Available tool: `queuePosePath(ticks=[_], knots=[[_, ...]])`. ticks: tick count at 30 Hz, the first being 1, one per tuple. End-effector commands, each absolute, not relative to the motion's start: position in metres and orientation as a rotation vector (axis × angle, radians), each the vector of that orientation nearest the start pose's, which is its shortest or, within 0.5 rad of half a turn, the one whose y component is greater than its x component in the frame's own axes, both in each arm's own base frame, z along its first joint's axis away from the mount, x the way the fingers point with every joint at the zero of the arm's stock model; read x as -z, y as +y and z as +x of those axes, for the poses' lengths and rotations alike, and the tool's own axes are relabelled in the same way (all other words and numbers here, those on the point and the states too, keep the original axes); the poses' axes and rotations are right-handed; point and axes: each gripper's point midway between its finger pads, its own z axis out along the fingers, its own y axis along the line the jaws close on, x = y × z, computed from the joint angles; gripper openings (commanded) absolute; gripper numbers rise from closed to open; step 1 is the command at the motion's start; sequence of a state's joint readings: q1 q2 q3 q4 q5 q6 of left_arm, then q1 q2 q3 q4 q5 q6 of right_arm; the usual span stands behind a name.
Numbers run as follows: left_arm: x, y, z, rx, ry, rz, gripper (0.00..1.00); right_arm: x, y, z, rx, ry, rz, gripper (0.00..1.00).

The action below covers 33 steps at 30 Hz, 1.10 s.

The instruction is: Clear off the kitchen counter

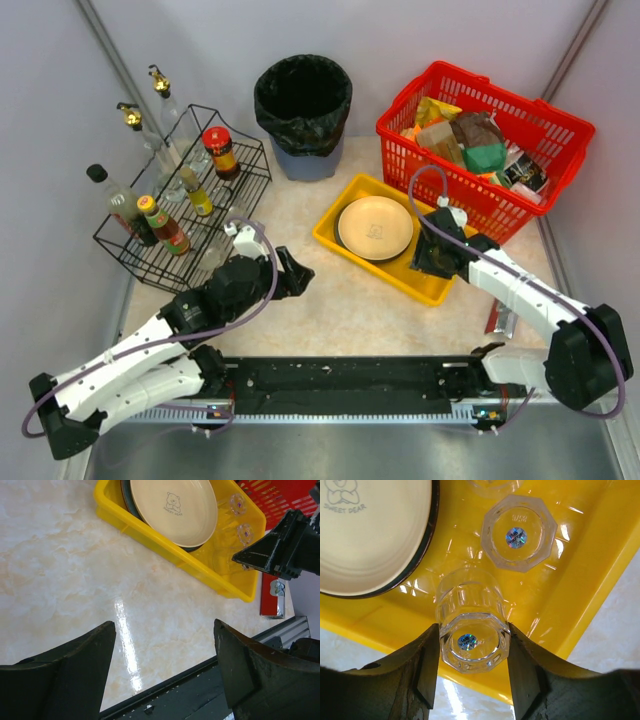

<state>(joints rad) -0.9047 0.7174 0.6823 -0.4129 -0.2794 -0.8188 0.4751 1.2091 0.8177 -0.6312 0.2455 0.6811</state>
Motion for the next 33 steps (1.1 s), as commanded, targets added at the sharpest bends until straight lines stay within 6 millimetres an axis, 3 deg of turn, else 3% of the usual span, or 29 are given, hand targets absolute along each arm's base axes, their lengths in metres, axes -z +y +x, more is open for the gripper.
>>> queuePosePath(ticks=[1,3,5,9,11,14,18,21,24,29,33], knots=[[-0.215,-0.203,0.19,0.799,2.048,-0.09,0.83,-0.086,0.113,0.267,-0.081,2.502,0.342,0.07],[-0.215,-0.2,0.19,0.793,2.044,-0.09,0.83,-0.083,0.117,0.267,-0.075,2.518,0.315,0.25],[-0.216,-0.2,0.189,0.797,2.041,-0.085,0.84,-0.079,0.12,0.267,-0.082,2.53,0.301,0.35],[-0.218,-0.205,0.182,0.825,2.054,-0.022,0.84,-0.079,0.126,0.267,-0.117,2.538,0.247,0.46],[-0.22,-0.207,0.177,0.834,2.072,0.028,0.84,-0.082,0.128,0.267,-0.138,2.538,0.209,0.59],[-0.219,-0.204,0.168,0.816,2.118,0.091,0.86,-0.091,0.128,0.267,-0.154,2.515,0.174,0.72],[-0.226,-0.192,0.157,0.803,2.14,0.11,0.9,-0.114,0.128,0.264,-0.193,2.467,0.143,0.81],[-0.238,-0.179,0.146,0.817,2.122,0.106,0.94,-0.149,0.129,0.257,-0.268,2.404,0.123,0.83],[-0.251,-0.162,0.132,0.819,2.115,0.12,0.98,-0.202,0.132,0.235,-0.414,2.305,0.057,0.83],[-0.266,-0.115,0.109,0.744,2.121,0.086,0.98,-0.294,0.114,0.182,-0.598,2.045,0.039,0.87],[-0.276,-0.082,0.095,0.685,2.096,0.092,0.98,-0.353,0.092,0.131,-0.699,1.9,0.046,0.87]])
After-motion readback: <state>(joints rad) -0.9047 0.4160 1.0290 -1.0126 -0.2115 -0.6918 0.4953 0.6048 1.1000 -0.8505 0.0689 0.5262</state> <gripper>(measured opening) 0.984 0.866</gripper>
